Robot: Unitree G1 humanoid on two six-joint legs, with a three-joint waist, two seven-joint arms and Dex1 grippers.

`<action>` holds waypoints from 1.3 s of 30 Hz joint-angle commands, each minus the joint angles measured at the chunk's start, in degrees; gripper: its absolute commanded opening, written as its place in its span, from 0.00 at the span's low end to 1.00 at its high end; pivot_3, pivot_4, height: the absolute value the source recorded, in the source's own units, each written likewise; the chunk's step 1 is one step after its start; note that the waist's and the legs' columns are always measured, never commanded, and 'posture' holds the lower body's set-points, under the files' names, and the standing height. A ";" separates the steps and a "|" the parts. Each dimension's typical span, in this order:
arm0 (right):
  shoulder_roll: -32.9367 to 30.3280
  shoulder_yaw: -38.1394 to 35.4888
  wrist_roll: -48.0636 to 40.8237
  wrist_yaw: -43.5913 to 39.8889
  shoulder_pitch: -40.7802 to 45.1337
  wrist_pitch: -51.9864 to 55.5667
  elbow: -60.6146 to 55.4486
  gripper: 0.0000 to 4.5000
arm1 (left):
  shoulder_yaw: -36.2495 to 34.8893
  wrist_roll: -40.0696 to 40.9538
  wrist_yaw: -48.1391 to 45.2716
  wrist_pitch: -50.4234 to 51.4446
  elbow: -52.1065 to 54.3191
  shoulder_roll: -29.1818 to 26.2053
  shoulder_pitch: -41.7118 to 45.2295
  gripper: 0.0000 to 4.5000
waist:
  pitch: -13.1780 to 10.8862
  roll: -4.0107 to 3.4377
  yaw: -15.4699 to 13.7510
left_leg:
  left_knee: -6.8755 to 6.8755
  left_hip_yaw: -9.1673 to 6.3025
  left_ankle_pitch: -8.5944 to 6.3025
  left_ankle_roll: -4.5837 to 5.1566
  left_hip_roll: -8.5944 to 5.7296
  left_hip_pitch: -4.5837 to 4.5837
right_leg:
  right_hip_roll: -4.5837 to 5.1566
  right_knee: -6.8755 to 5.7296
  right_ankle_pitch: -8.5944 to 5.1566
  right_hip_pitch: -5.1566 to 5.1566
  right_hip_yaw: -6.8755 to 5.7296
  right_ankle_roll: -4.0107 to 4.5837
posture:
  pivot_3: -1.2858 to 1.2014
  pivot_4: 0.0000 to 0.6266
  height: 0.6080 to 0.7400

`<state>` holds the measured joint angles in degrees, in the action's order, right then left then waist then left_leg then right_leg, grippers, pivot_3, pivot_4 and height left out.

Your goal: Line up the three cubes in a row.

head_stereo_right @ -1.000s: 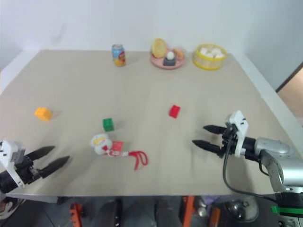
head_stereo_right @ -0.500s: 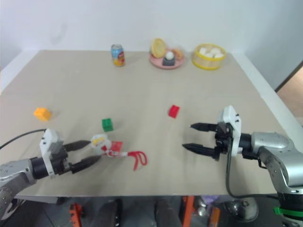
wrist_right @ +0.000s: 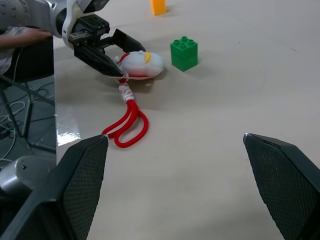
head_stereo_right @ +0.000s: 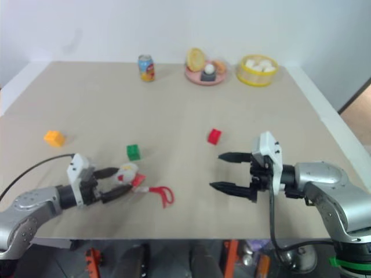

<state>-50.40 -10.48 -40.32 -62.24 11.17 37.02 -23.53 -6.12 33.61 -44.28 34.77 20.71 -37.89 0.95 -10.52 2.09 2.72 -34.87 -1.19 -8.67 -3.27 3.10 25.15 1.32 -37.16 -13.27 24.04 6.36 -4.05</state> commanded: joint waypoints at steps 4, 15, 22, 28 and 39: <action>0.31 -0.67 -0.26 1.15 -0.61 -1.10 -2.40 1.00 | 1.48 -0.46 -0.92 -0.93 -0.41 1.15 1.15 1.00 | 0.00 0.00 0.00 | -0.01 0.00 0.00 0.00 0.00 -0.01 | 0.00 0.00 0.01 -0.03 0.00 -0.02 | 0.52 0.24 1.00; 0.04 -0.84 -0.04 2.24 -1.20 -1.49 -2.51 1.00 | 0.92 0.79 -0.65 0.15 -0.92 3.15 2.31 0.19 | 0.00 0.00 -0.01 | -0.03 -0.02 0.01 0.01 0.00 -0.02 | 0.00 0.00 0.04 -0.06 0.00 -0.07 | 0.52 0.24 1.00; -0.28 -0.77 -0.03 2.09 -1.15 -1.61 -2.29 1.00 | 0.32 1.86 -0.51 0.90 0.51 2.57 1.34 0.00 | 0.00 0.00 -0.01 | -0.04 -0.02 0.01 0.01 0.00 -0.02 | -0.01 0.00 0.05 -0.07 0.01 -0.08 | 0.52 0.24 1.00; -1.08 -0.82 -0.71 0.82 -0.20 -1.03 -1.18 1.00 | -9.97 12.22 -0.62 8.27 7.65 -1.97 -3.45 0.00 | 0.00 -0.01 0.09 | -0.03 -0.02 0.01 0.01 0.03 0.00 | -0.02 -0.01 0.05 -0.03 0.00 -0.08 | 0.52 0.24 1.00; 1.96 7.07 2.73 -2.96 6.86 -4.02 5.40 1.00 | -38.24 16.13 9.43 10.53 -5.53 -6.18 -7.12 0.00 | -0.02 0.02 0.15 | -0.15 0.01 0.01 0.01 0.07 -0.10 | 0.00 -0.05 0.09 0.19 -0.01 0.01 | 0.52 0.24 1.00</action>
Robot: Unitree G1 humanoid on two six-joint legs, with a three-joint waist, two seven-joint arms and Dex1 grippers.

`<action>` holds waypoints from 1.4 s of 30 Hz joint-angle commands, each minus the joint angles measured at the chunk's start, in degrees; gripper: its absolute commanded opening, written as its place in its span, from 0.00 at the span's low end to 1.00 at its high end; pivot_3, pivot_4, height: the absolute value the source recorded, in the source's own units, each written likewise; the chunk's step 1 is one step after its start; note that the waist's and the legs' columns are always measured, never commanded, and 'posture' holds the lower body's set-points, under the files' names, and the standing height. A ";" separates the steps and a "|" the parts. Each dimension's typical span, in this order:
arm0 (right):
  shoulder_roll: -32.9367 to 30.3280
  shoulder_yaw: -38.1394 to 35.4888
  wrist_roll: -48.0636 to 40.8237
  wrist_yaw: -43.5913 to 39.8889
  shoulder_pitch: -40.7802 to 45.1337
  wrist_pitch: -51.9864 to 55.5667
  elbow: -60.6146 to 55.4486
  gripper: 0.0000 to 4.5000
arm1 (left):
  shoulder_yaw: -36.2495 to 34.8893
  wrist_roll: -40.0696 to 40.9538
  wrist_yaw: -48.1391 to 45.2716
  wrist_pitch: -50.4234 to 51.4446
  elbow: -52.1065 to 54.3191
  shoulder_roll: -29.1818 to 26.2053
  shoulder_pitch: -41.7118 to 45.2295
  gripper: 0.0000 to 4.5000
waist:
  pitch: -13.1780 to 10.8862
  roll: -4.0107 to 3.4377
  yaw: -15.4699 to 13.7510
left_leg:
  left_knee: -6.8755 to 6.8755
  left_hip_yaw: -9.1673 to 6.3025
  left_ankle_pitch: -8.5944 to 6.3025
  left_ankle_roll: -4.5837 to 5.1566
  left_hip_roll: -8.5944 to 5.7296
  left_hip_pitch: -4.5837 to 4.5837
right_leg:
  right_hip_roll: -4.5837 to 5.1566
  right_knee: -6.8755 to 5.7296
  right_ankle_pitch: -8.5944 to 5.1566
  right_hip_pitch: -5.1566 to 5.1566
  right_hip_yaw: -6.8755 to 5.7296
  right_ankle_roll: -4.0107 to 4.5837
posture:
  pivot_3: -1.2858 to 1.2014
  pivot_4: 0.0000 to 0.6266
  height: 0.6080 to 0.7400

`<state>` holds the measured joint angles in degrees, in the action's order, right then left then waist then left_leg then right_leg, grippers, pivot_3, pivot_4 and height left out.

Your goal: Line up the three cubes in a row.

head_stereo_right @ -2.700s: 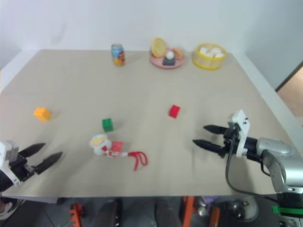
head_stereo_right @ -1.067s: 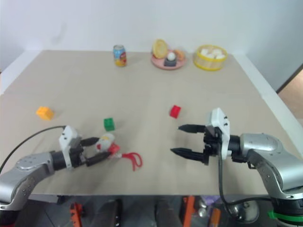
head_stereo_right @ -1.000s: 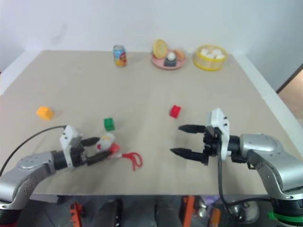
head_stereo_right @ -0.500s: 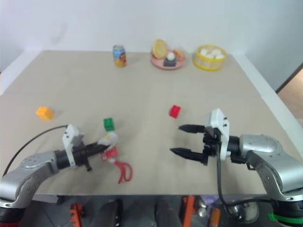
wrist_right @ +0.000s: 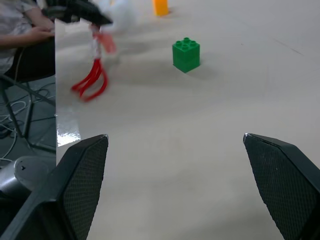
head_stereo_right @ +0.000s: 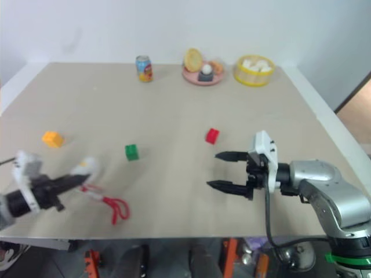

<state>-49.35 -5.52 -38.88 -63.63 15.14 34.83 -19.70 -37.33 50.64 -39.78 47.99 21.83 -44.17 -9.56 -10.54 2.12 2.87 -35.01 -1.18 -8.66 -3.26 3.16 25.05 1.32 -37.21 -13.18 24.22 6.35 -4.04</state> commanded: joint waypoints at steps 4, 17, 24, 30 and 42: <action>2.33 4.74 2.62 -3.75 6.65 -3.16 5.28 1.00 | -14.63 -2.17 20.92 -4.99 -13.09 3.74 12.03 0.00 | 0.02 0.09 -0.12 | -0.01 -0.05 0.01 0.00 0.00 0.03 | -0.01 0.00 0.01 0.00 -0.08 0.02 | 0.52 0.24 1.00; 10.15 5.31 1.45 0.24 11.81 -3.12 3.59 1.00 | -12.56 -14.62 39.98 -9.49 -16.01 11.57 12.54 0.00 | 0.12 0.26 -0.14 | 0.09 -0.08 -0.01 -0.09 0.18 0.03 | -0.22 -0.01 0.09 -0.24 -0.11 0.04 | 0.52 0.24 1.00; 11.03 5.16 -1.56 2.41 10.29 -0.51 -2.13 1.00 | -13.28 -17.51 47.05 -8.55 -20.79 13.03 15.54 0.00 | 0.17 0.32 -0.15 | 0.04 -0.07 0.02 -0.12 0.18 0.03 | -0.19 -0.01 0.13 -0.26 -0.11 0.04 | 0.52 0.24 1.00; 10.59 5.35 -0.70 3.36 8.83 -0.69 -2.93 1.00 | -13.82 -18.83 51.45 -9.38 -24.00 13.23 20.08 0.30 | 0.18 0.30 0.08 | 0.05 -0.04 0.02 -0.11 0.18 -0.03 | -0.22 -0.05 0.15 -0.25 -0.07 0.04 | 0.52 0.24 1.00; 9.39 5.45 -0.87 2.45 8.98 -0.70 -2.14 1.00 | -12.07 -17.02 54.38 -14.04 -12.45 18.37 24.98 0.83 | 0.32 0.57 -0.26 | 0.04 -0.05 0.03 -0.13 0.18 0.03 | -0.21 -0.04 0.16 -0.28 -0.09 0.00 | 0.52 0.24 1.00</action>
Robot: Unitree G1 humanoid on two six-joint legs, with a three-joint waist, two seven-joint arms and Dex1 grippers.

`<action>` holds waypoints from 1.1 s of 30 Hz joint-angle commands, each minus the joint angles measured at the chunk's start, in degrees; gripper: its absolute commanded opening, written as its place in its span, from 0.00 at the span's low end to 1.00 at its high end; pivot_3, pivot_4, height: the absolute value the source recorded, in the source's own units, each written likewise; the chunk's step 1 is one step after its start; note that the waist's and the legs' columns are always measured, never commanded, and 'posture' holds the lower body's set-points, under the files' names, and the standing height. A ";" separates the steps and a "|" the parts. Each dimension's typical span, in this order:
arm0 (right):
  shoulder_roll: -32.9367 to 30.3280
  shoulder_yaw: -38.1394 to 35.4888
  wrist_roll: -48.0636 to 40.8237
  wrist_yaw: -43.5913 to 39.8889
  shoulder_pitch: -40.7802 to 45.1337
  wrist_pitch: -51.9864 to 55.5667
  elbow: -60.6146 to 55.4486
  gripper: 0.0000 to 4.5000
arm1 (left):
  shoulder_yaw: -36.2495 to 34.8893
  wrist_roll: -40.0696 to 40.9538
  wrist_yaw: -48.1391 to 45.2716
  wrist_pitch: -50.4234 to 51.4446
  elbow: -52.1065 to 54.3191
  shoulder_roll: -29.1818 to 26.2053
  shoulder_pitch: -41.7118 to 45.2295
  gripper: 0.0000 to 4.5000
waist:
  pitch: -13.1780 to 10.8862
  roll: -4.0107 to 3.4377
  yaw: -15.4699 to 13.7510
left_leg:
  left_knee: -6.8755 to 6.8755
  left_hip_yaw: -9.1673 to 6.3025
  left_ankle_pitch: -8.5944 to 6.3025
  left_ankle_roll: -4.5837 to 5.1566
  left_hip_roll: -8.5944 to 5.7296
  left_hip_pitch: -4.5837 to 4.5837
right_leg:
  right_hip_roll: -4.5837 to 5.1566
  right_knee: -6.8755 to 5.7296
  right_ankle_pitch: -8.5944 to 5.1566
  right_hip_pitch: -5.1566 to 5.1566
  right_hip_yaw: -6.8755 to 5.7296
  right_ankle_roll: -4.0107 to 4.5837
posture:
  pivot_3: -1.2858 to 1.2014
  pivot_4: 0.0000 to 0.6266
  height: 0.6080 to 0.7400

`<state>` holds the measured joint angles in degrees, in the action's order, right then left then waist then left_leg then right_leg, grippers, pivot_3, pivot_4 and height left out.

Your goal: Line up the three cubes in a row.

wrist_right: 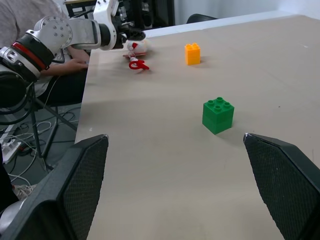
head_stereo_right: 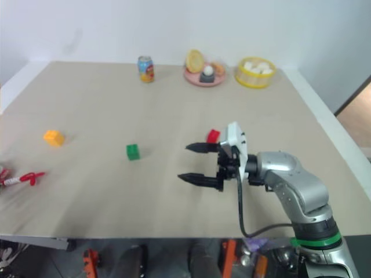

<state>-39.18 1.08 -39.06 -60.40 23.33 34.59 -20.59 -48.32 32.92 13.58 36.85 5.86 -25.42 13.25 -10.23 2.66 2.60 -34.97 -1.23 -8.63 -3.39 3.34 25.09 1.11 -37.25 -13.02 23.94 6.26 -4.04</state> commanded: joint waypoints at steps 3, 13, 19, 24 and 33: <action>-0.77 -1.08 -0.45 -1.27 1.23 -0.56 -0.48 1.00 | -0.37 1.38 0.58 -4.54 5.82 -0.11 3.86 0.83 | 0.02 0.04 0.04 | -0.01 -0.01 0.01 0.00 0.00 -0.01 | -0.02 0.00 0.04 0.00 0.00 -0.01 | 0.52 0.24 1.00; -2.12 -2.17 1.82 -1.96 1.35 -1.35 2.80 1.00 | 13.84 5.72 -15.34 -6.62 17.89 0.67 0.85 0.83 | 0.02 0.04 0.09 | -0.01 0.02 0.02 0.00 -0.01 0.00 | -0.01 0.01 0.01 0.00 0.05 -0.05 | 0.52 0.24 1.00; -5.32 -7.57 4.26 0.49 0.94 -3.13 7.96 1.00 | 27.18 6.35 -32.05 -7.19 23.54 -2.80 -4.64 0.83 | 0.02 0.03 0.09 | -0.02 0.05 0.02 0.00 -0.05 0.01 | 0.01 0.02 0.00 0.00 0.10 -0.06 | 0.52 0.24 1.00; -5.34 -9.01 8.89 5.09 -3.12 -6.04 9.67 1.00 | 35.23 5.46 -46.56 -10.03 24.61 -7.19 -7.16 0.83 | 0.02 0.02 0.11 | 0.01 0.04 0.01 0.01 -0.03 0.00 | -0.02 0.03 -0.05 0.05 0.10 -0.01 | 0.52 0.24 1.00; 1.56 -0.70 24.54 14.11 -1.33 -17.59 25.12 1.00 | 47.56 -0.46 -61.35 -14.85 18.31 -10.13 -1.17 0.83 | -0.04 -0.08 0.18 | -0.05 0.08 0.04 0.07 -0.04 -0.01 | -0.02 0.03 0.00 0.02 0.16 -0.03 | 0.52 0.24 1.00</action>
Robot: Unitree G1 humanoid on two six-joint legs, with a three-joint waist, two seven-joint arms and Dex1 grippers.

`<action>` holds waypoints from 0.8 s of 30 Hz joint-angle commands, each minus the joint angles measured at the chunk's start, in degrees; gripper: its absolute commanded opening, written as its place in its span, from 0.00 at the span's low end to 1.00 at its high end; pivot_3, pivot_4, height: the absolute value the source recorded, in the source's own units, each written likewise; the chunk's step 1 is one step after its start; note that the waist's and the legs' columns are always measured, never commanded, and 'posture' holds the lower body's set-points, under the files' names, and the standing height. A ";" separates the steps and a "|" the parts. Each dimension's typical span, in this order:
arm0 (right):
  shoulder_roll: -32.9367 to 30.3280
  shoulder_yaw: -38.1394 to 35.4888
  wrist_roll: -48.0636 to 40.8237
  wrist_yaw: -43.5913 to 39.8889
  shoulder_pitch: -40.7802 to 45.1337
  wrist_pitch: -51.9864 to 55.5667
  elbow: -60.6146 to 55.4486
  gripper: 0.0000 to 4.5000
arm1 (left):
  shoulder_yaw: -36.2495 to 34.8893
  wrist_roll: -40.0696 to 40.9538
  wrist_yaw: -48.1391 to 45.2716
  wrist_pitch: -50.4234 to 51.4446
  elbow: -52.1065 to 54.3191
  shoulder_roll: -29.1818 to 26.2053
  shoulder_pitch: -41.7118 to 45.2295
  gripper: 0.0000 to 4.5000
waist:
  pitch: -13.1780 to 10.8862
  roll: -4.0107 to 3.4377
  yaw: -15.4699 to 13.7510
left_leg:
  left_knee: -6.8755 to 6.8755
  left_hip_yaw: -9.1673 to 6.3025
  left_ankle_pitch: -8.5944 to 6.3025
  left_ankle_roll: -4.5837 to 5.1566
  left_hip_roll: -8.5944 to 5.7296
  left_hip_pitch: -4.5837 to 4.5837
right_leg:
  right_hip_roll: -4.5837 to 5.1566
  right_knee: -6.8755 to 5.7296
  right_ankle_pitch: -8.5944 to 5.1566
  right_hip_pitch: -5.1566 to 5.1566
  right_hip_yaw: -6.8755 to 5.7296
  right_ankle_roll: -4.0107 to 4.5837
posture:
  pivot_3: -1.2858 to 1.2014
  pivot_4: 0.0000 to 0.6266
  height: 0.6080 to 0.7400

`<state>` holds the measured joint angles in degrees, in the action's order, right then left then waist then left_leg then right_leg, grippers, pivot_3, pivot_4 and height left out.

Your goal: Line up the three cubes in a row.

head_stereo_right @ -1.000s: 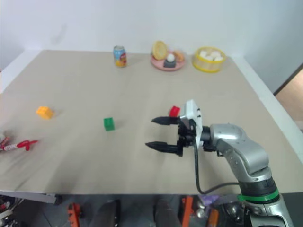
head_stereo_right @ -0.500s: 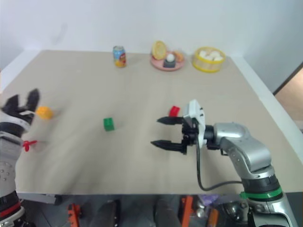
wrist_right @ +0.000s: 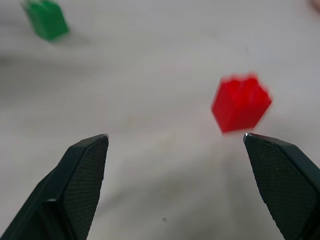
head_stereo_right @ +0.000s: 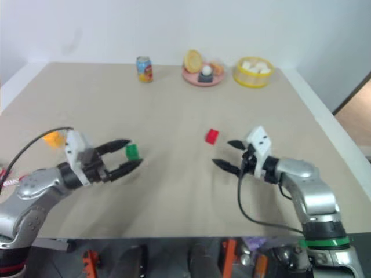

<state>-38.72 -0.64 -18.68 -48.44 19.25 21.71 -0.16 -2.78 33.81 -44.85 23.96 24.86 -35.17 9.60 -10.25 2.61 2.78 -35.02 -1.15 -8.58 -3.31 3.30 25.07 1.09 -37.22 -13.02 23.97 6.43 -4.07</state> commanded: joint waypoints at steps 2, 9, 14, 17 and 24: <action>2.31 1.56 5.90 2.87 5.01 -7.07 9.60 1.00 | 3.06 -2.01 -4.12 -2.34 -1.76 -0.11 3.68 0.83 | -0.09 -0.14 0.02 | -0.01 0.01 0.01 0.02 0.00 0.04 | 0.01 0.00 0.04 0.02 0.00 -0.04 | 0.52 0.24 1.00; 4.35 1.04 8.15 3.22 11.17 -13.15 21.90 1.00 | 3.62 -3.03 -7.13 -3.06 -2.79 -0.45 3.70 0.83 | -0.17 -0.31 0.01 | 0.08 -0.04 0.01 0.04 0.00 0.05 | -0.03 0.00 -0.06 0.01 0.01 -0.08 | 0.52 0.24 1.00; 5.54 1.43 7.37 1.65 10.03 -14.00 21.34 1.00 | 3.24 -2.92 -7.76 -2.58 -1.77 -0.74 1.77 0.83 | -0.16 -0.32 0.05 | 0.20 -0.05 0.01 0.05 0.00 0.03 | -0.03 0.00 -0.12 0.01 0.01 -0.09 | 0.52 0.24 1.00; 6.45 1.91 7.73 1.15 10.62 -14.80 22.94 1.00 | 2.66 -2.81 -7.11 -2.24 -1.46 -0.55 1.13 0.83 | -0.16 -0.32 0.04 | 0.20 -0.08 0.01 0.05 0.00 0.00 | -0.06 -0.01 -0.13 -0.01 0.01 -0.06 | 0.52 0.24 1.00; 9.10 1.95 8.65 0.71 16.87 -17.12 31.70 1.00 | 1.26 0.02 -7.51 -1.04 1.08 -0.70 -1.09 0.83 | -0.16 -0.33 0.52 | 0.11 -0.04 0.10 0.18 0.01 -0.04 | -0.05 -0.01 0.07 -0.03 0.02 -0.04 | 0.52 0.24 1.00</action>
<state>-30.05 1.89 -10.32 -47.45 33.91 5.97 30.18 0.02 32.04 -51.97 22.89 23.12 -35.35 8.57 -10.41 2.28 3.30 -34.91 -1.19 -8.48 -3.12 3.31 25.02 1.03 -37.23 -12.93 23.93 6.45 -4.11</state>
